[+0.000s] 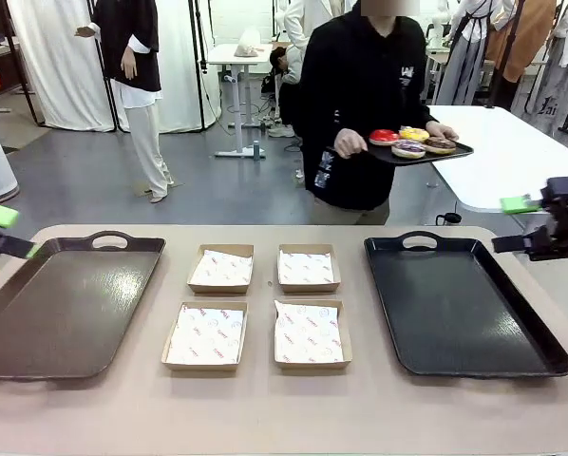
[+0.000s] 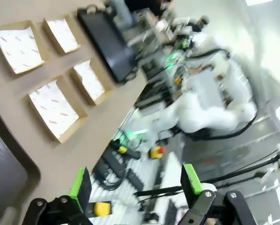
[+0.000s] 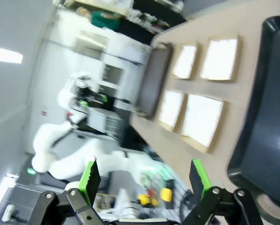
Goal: Individually package the donuts and arrange them on the tray.
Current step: Pick up one Paper togo box.
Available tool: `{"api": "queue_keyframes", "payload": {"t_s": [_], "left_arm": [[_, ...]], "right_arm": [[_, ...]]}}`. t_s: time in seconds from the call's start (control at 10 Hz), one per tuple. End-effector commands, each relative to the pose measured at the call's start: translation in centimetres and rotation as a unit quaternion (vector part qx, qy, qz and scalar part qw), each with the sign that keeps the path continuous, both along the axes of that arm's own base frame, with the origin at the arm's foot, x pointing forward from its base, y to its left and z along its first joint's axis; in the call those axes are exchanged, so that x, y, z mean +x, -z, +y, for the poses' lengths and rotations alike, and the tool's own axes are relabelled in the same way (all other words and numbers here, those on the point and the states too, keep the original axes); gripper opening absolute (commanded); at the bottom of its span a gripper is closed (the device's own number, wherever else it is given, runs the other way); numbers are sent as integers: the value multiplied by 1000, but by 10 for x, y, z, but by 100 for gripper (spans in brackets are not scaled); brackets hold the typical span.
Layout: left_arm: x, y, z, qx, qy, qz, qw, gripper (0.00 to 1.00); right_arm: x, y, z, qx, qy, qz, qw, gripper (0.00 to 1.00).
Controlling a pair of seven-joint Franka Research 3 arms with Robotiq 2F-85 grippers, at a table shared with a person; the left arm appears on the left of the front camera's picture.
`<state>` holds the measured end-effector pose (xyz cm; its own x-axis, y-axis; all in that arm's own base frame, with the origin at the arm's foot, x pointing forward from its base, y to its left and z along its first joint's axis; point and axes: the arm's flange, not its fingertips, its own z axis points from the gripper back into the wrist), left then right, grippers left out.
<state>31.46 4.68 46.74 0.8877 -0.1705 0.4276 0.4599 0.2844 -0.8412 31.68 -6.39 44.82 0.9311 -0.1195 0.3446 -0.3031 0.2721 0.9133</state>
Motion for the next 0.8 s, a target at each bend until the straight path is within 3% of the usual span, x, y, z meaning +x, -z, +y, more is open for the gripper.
{"api": "queue_keyframes", "payload": {"t_s": [0.0, 0.2, 0.7], "left_arm": [[2, 12, 40, -37, -45, 35, 998, 100], [-2, 20, 72, -48, -102, 64, 991, 100], [-5, 41, 133, -59, -201, 97, 973, 100]], "right_arm": [[-33, 17, -12, 30, -3, -19, 999, 100], [-42, 17, -33, 25, 8, -33, 999, 100], [-50, 28, -62, -1, 36, -8, 999, 100]]}}
